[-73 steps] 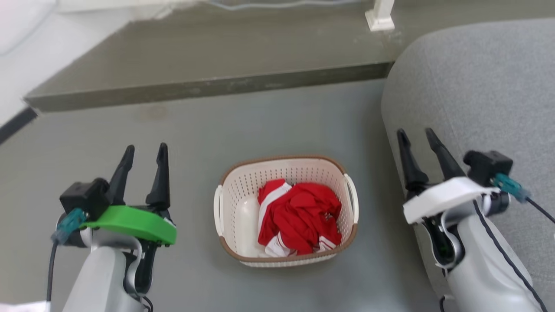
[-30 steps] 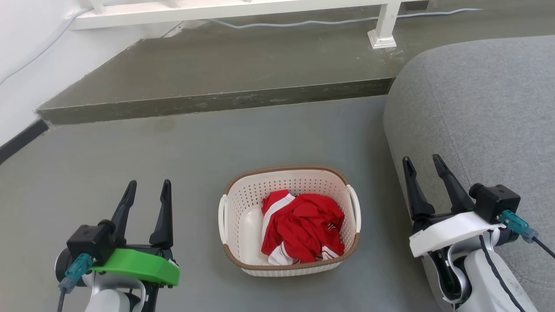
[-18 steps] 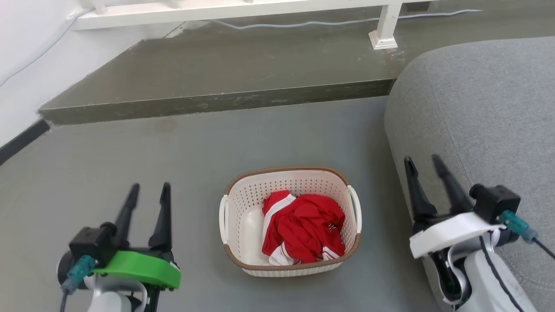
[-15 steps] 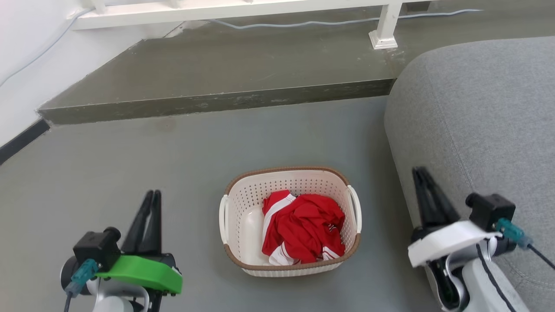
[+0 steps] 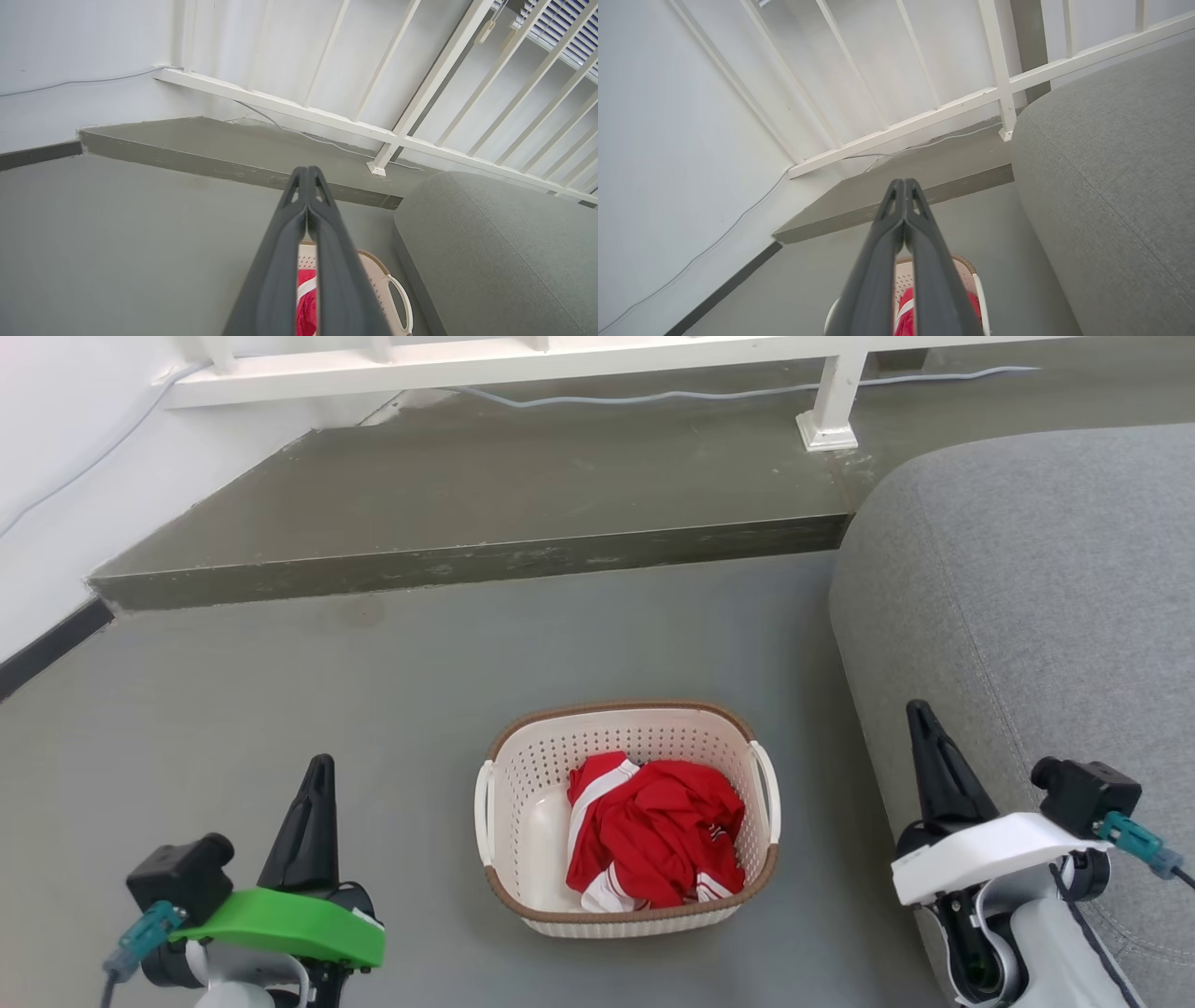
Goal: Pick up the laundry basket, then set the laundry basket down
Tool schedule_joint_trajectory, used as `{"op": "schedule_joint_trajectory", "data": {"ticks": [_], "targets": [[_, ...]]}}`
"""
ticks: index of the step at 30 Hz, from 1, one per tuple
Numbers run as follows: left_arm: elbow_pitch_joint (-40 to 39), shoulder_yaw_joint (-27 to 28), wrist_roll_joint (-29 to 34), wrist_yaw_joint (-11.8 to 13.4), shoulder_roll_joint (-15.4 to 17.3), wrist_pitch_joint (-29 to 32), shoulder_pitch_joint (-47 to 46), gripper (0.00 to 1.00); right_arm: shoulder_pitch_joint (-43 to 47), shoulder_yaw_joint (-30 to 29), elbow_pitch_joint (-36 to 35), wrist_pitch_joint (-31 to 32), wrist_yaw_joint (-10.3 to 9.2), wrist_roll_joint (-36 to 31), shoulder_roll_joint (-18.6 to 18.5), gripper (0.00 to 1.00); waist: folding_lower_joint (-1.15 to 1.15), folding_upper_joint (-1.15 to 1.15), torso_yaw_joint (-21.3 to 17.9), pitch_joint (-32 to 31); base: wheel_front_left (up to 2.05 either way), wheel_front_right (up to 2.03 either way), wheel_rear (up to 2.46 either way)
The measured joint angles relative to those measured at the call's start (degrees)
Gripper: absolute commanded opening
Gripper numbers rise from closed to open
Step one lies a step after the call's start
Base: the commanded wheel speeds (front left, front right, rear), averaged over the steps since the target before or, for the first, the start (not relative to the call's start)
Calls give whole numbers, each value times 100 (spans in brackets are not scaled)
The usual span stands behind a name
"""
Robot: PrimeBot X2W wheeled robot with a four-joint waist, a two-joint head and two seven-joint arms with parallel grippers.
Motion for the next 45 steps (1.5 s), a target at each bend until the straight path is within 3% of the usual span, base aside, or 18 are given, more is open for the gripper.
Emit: {"op": "schedule_joint_trajectory", "data": {"ticks": [45], "targets": [[198,424,-3332,1,75,890,-2,0,-2,-614,18,882,8,3555,-84,0,0,0,71,-201,0,0,0]]}}
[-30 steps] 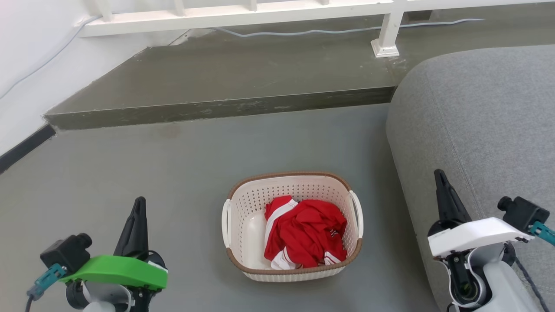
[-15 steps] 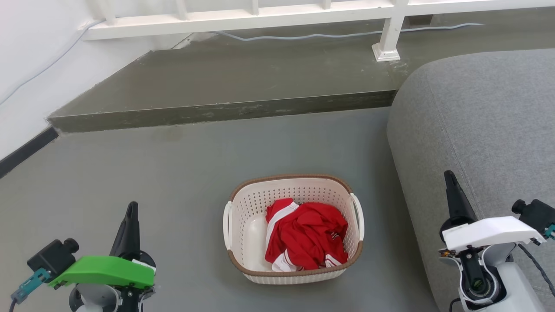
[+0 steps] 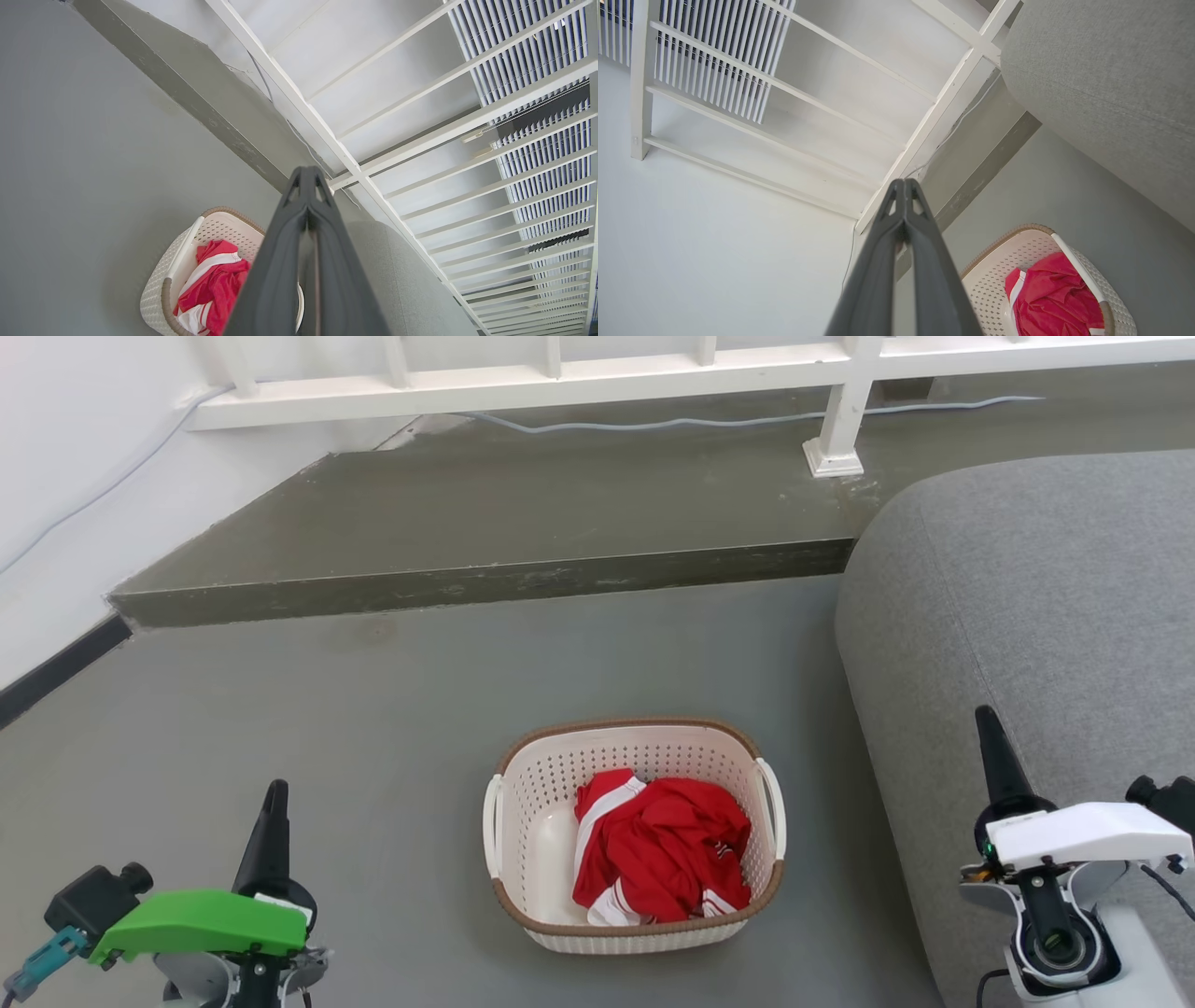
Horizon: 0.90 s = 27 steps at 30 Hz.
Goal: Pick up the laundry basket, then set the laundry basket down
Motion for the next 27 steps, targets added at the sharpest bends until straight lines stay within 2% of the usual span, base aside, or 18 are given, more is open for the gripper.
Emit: {"op": "schedule_joint_trajectory", "data": {"ticks": [27], "targets": [[187,261,-2046,-1,82,500,-19,0,-9,-341,86,506,47,2163,-45,0,0,0,45,-131,0,0,0]]}}
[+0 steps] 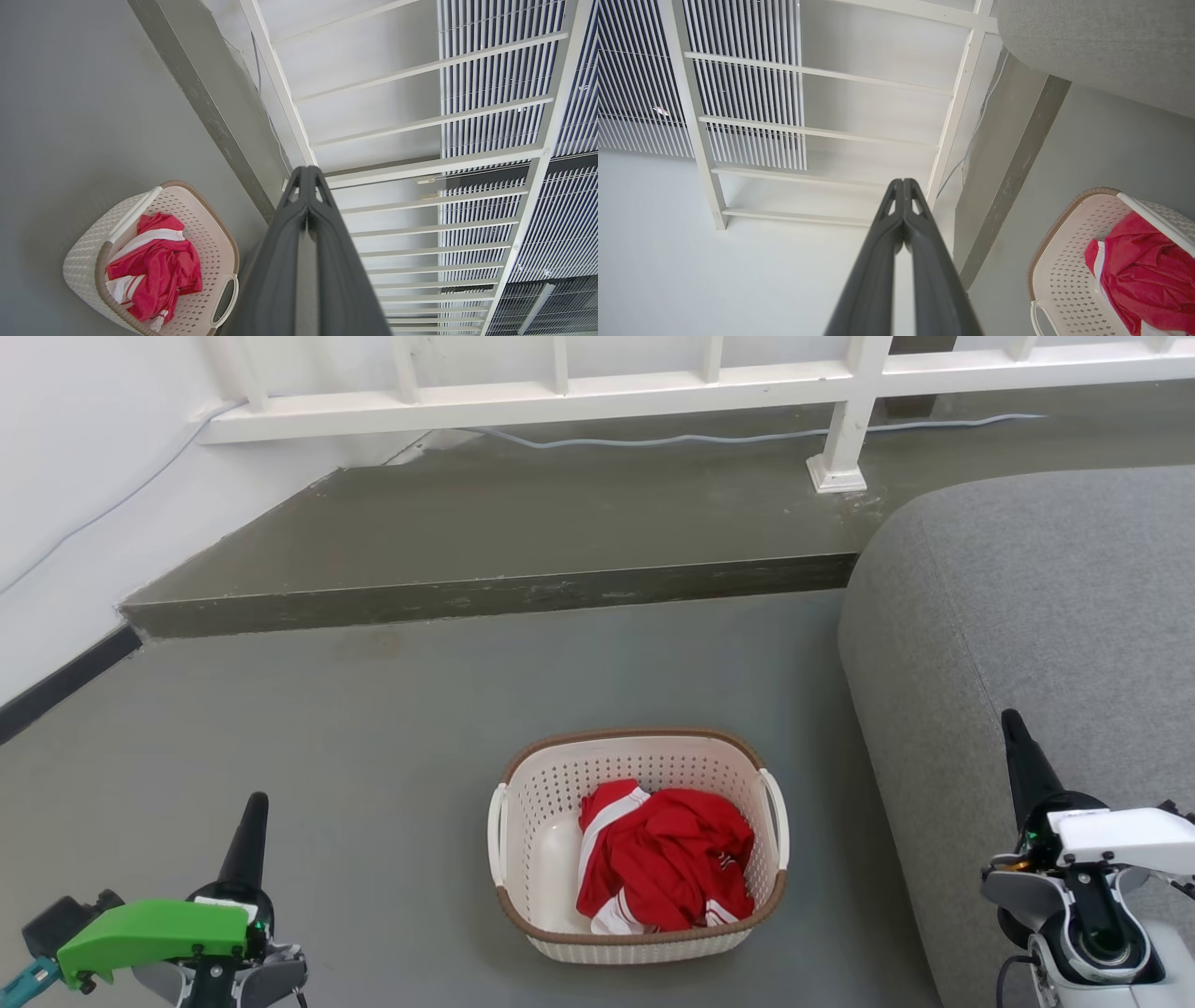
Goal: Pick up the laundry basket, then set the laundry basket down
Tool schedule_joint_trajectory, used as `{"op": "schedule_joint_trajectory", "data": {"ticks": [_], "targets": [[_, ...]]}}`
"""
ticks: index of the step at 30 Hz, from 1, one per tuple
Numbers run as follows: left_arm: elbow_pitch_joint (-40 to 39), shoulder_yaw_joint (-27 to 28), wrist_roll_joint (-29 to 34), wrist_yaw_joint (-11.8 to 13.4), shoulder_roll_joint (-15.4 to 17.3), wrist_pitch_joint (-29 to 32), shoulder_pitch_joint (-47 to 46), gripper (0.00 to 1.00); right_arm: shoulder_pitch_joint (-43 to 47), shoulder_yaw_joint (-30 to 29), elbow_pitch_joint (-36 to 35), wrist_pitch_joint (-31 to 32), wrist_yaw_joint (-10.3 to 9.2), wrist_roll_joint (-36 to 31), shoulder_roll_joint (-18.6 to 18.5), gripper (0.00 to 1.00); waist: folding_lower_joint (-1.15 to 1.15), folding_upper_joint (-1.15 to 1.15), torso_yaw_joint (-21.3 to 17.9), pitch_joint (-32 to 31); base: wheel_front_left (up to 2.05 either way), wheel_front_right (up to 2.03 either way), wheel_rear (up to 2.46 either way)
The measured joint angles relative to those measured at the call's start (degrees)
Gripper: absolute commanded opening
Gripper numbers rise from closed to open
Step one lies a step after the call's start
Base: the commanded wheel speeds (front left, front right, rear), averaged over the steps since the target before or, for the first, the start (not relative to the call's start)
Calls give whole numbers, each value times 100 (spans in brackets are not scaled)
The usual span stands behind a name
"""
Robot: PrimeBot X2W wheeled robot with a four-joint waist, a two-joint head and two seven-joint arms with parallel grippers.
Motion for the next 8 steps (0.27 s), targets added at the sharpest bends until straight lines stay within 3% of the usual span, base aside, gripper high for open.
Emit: {"op": "schedule_joint_trajectory", "data": {"ticks": [8], "targets": [[34,58,-545,0,25,108,-3,0,-2,-92,12,127,1,558,-8,0,0,0,11,-33,0,0,0]]}}
